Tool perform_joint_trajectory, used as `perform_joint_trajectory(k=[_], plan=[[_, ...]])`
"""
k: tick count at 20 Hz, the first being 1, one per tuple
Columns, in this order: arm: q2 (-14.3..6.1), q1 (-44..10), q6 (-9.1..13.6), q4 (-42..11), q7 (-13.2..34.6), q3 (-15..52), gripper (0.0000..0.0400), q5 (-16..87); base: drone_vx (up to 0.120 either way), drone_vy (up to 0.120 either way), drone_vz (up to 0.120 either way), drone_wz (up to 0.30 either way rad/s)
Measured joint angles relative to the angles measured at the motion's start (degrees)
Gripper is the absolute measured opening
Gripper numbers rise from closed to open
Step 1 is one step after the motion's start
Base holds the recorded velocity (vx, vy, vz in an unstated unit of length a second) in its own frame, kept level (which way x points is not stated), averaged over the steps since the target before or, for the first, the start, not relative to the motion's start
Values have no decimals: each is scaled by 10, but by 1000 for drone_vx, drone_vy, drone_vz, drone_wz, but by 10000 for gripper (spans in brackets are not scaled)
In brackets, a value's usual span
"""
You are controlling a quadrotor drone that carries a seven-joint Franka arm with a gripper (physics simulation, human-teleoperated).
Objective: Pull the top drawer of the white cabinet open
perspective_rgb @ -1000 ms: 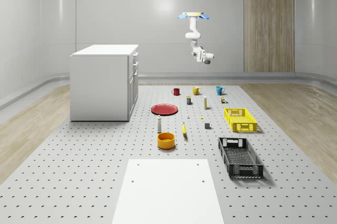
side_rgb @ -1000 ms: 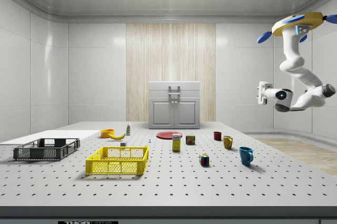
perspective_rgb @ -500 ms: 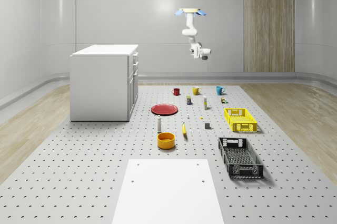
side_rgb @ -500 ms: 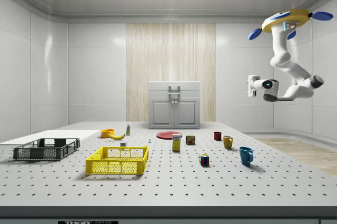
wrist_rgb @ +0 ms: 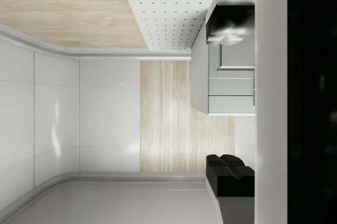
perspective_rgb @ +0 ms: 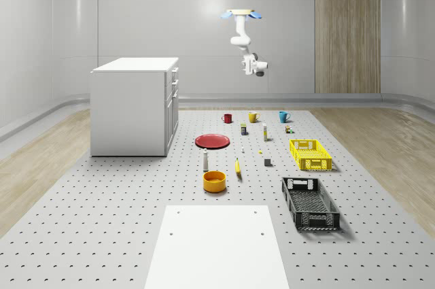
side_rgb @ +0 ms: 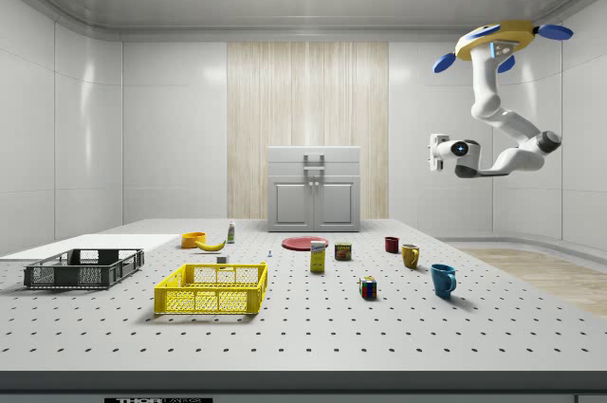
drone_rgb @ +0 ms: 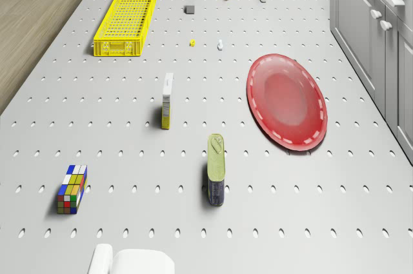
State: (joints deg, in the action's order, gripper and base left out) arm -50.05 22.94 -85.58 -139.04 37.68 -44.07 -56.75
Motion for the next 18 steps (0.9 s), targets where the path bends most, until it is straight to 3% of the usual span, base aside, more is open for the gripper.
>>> perform_joint_trajectory(k=[18], plan=[[-46, 55, -47, -6, 27, -25, 305, 32, 120, -120, 0, 0]])
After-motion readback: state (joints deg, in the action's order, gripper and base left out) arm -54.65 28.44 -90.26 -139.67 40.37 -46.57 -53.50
